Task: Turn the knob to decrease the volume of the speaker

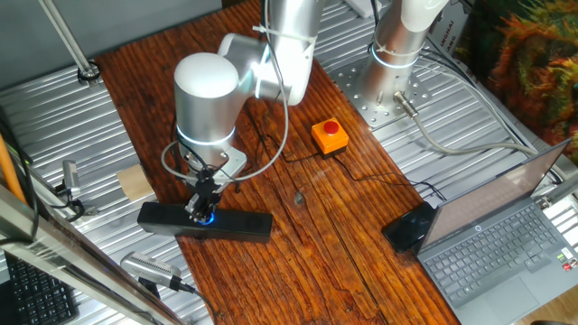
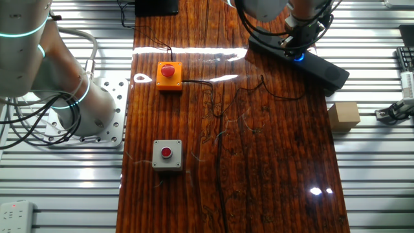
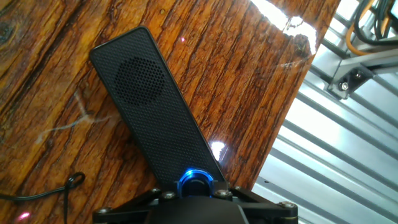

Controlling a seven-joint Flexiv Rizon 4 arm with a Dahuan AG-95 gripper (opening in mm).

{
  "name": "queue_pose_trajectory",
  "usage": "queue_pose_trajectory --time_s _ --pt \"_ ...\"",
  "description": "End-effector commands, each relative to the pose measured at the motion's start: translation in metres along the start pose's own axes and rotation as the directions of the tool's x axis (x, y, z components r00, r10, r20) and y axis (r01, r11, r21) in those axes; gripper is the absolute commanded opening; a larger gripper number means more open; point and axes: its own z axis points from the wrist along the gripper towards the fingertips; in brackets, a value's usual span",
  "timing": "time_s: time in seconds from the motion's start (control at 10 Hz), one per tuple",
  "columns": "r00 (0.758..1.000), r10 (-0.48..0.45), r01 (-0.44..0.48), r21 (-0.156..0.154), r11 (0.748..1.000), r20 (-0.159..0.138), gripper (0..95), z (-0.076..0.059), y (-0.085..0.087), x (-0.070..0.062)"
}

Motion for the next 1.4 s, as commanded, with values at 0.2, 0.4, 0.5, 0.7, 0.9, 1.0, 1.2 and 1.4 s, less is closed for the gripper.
queue_pose_trajectory --time_s 0.2,0.4,0.5,0.7,0.9,1.0,1.2,1.4 --pt "1.000 0.002 -0.002 0.007 1.000 -0.004 57.0 0.000 0.000 0.001" --pt "1.000 0.015 -0.015 0.008 1.000 -0.004 57.0 0.000 0.000 0.001" --pt "0.999 0.036 -0.036 0.007 0.999 -0.005 57.0 0.000 0.000 0.001" --pt "0.993 0.118 -0.118 -0.002 0.993 0.011 57.0 -0.001 -0.001 0.003" --pt "0.963 0.270 -0.269 -0.013 0.963 0.018 57.0 -0.006 -0.002 0.006" --pt "0.928 0.371 -0.371 -0.023 0.928 0.013 57.0 -0.010 -0.002 0.009" --pt "0.815 0.579 -0.579 -0.049 0.814 0.002 57.0 -0.017 -0.001 0.016" --pt "0.631 0.776 -0.775 -0.061 0.629 -0.013 57.0 -0.022 0.002 0.023"
